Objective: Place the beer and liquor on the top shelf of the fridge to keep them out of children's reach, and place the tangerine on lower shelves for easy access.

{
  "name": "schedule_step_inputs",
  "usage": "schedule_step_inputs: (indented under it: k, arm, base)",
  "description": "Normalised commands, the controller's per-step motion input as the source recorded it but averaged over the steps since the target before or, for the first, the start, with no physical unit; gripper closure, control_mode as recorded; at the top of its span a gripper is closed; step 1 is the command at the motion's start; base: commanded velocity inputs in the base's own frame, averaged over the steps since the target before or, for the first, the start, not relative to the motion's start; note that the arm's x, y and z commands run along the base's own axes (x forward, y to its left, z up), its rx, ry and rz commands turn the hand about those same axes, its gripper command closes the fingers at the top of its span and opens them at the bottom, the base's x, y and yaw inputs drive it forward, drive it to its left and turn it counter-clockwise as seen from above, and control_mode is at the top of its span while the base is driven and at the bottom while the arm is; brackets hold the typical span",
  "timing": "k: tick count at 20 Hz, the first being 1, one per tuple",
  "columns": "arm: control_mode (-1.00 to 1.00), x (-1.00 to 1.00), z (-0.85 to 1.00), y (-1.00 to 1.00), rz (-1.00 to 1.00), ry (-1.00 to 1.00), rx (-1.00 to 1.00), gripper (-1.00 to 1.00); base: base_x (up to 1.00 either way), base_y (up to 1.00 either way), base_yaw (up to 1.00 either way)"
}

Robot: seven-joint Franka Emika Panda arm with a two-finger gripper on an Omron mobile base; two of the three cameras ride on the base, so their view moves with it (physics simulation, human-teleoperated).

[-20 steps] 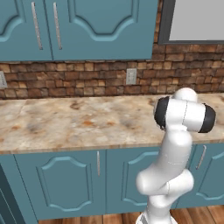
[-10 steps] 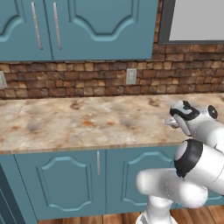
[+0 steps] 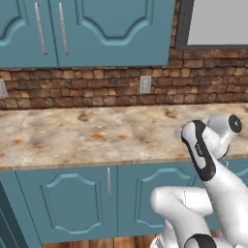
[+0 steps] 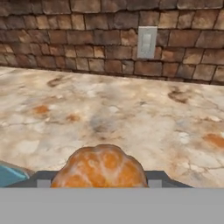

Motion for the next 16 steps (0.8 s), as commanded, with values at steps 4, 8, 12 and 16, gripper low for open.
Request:
schedule_step_inputs:
  k: [4,8,12,16]
  arm:
    - [-1.0,-0.54,1.0,0.63,0.04,0.06,-0.17,1.0]
    - [-1.0,-0.62,0.94,0.53,0.06,0.0,-0.21,1.0]
    - [-1.0,-0.57,0.71,0.38,0.04,0.0,-0.19,1.0]
    - [-1.0,-0.6,0.42,0.02,0.0,0.0,-0.12,1.0]
  base:
    - [0.0,0.0,0.0]
    - [0.0,0.0,0.0]
    - [0.0,0.0,0.0]
    - [0.0,0.0,0.0]
